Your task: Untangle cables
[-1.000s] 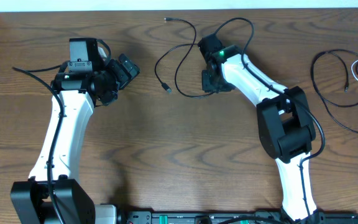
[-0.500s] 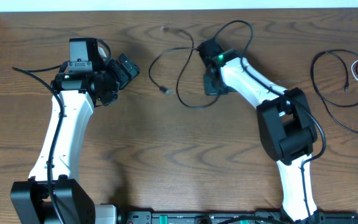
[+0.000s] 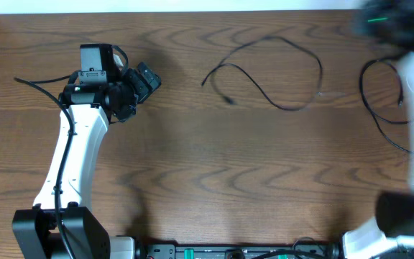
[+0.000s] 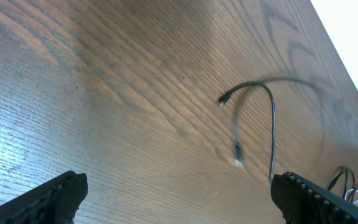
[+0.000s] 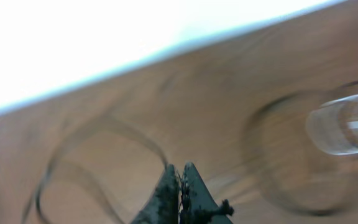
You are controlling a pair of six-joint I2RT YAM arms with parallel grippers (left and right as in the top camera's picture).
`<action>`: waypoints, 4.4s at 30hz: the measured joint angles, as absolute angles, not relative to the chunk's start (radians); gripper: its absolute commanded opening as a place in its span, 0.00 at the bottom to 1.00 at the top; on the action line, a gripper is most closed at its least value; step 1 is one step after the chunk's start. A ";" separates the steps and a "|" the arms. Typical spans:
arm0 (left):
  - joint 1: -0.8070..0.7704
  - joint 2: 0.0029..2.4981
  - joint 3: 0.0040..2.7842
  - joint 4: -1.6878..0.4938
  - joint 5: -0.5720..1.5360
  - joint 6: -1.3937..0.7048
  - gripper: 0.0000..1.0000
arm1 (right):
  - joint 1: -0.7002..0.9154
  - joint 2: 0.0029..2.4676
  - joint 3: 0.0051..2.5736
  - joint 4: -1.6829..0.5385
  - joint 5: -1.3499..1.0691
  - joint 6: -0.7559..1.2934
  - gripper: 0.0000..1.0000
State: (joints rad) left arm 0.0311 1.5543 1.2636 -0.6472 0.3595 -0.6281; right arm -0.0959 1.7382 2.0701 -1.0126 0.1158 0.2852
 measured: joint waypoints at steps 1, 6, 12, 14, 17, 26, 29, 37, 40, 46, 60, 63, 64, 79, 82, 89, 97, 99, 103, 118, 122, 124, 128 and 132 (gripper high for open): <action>0.031 1.554 1.264 -0.647 0.360 -0.628 1.00 | -0.152 1.698 2.088 -1.012 0.139 0.287 0.01; 0.031 1.554 1.264 -0.647 0.359 -0.628 1.00 | -0.460 1.596 2.114 -0.984 0.096 0.302 0.01; 0.031 1.554 1.264 -0.647 0.360 -0.628 1.00 | -0.555 1.707 2.107 -1.032 -0.144 0.246 0.20; 0.031 1.554 1.264 -0.647 0.360 -0.628 1.00 | -0.532 1.777 2.101 -1.079 -0.227 0.215 0.24; 0.031 1.554 1.264 -0.648 0.360 -0.628 1.00 | -0.495 1.867 2.098 -1.132 -0.312 0.171 0.32; 0.031 1.554 1.264 -0.647 0.360 -0.628 1.00 | -0.360 2.142 2.095 -1.218 -0.434 0.044 0.39; 0.031 1.554 1.264 -0.647 0.360 -0.628 1.00 | -0.319 2.220 2.094 -1.219 -0.445 0.025 0.40; 0.031 1.555 1.264 -0.647 0.360 -0.628 1.00 | -0.241 2.354 2.092 -1.247 -0.458 -0.028 0.41; 0.031 1.555 1.264 -0.647 0.360 -0.628 1.00 | -0.219 2.388 2.092 -1.257 -0.459 -0.041 0.43; 0.031 1.555 1.264 -0.647 0.360 -0.628 1.00 | -0.206 2.424 2.078 -1.277 -0.455 -0.052 0.48; 0.031 1.555 1.264 -0.647 0.360 -0.628 1.00 | -0.217 2.374 1.864 -1.007 -0.531 -0.015 0.50; 0.031 1.555 1.264 -0.647 0.360 -0.628 1.00 | -0.220 2.352 1.804 -0.907 -0.575 0.016 0.48; 0.031 1.555 1.264 -0.647 0.360 -0.628 1.00 | -0.220 2.348 1.785 -0.870 -0.595 0.023 0.48; 0.031 1.555 1.264 -0.647 0.360 -0.628 1.00 | -0.096 2.323 1.623 -0.611 -0.742 0.149 0.26; 0.031 1.555 1.264 -0.647 0.360 -0.628 1.00 | -0.057 2.318 1.621 -0.612 -0.694 0.202 0.16; 0.031 1.555 1.264 -0.647 0.360 -0.628 1.00 | -0.012 2.296 1.622 -0.628 -0.525 0.326 0.01; 0.031 1.555 1.264 -0.647 0.360 -0.628 1.00 | -0.004 2.296 1.667 -0.706 -0.471 0.341 0.01; 0.031 1.555 1.264 -0.647 0.360 -0.628 1.00 | -0.016 2.297 1.694 -0.768 -0.463 0.320 0.01; 0.031 1.555 1.264 -0.647 0.360 -0.628 1.00 | -0.081 2.291 1.750 -0.925 -0.395 0.249 0.01; 0.031 1.555 1.264 -0.647 0.359 -0.628 1.00 | -0.618 1.841 2.137 -1.014 -0.224 0.289 0.01; 0.031 1.555 1.264 -0.647 0.360 -0.628 1.00 | -0.707 1.843 2.148 -1.028 -0.202 0.319 0.02; 0.031 1.555 1.264 -0.647 0.360 -0.628 1.00 | -0.702 1.880 2.145 -1.034 -0.201 0.318 0.03; 0.031 1.555 1.264 -0.647 0.360 -0.628 1.00 | -0.670 1.966 2.132 -1.022 -0.202 0.307 0.06; 0.031 1.555 1.264 -0.647 0.360 -0.628 1.00 | -0.619 2.044 2.129 -0.984 -0.201 0.285 0.22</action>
State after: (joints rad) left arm 0.0311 1.5551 1.2636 -0.6472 0.3595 -0.6281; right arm -0.6186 2.0438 2.1292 -0.9840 -0.2012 0.2848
